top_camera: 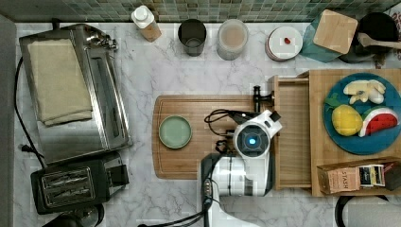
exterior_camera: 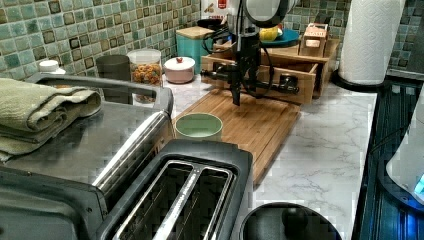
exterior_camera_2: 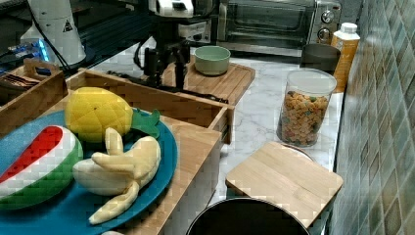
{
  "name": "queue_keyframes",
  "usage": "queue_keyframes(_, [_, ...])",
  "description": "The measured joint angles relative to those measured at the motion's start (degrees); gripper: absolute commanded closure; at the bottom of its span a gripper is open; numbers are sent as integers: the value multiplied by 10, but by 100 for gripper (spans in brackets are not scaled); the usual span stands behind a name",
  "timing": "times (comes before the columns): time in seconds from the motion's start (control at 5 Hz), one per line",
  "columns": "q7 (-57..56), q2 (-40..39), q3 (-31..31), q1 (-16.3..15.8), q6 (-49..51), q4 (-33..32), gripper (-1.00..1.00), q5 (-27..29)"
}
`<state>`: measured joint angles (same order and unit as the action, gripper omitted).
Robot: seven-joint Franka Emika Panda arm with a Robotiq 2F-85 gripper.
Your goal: Open the drawer.
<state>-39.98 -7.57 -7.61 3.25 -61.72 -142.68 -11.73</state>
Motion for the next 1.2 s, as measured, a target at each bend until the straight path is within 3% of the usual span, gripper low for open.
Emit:
queue_keyframes(0.6, [0,11,67,-12,7,-12,-100,24])
queue_keyframes(1.2, [58,10,77,-30,45,3,-100,72])
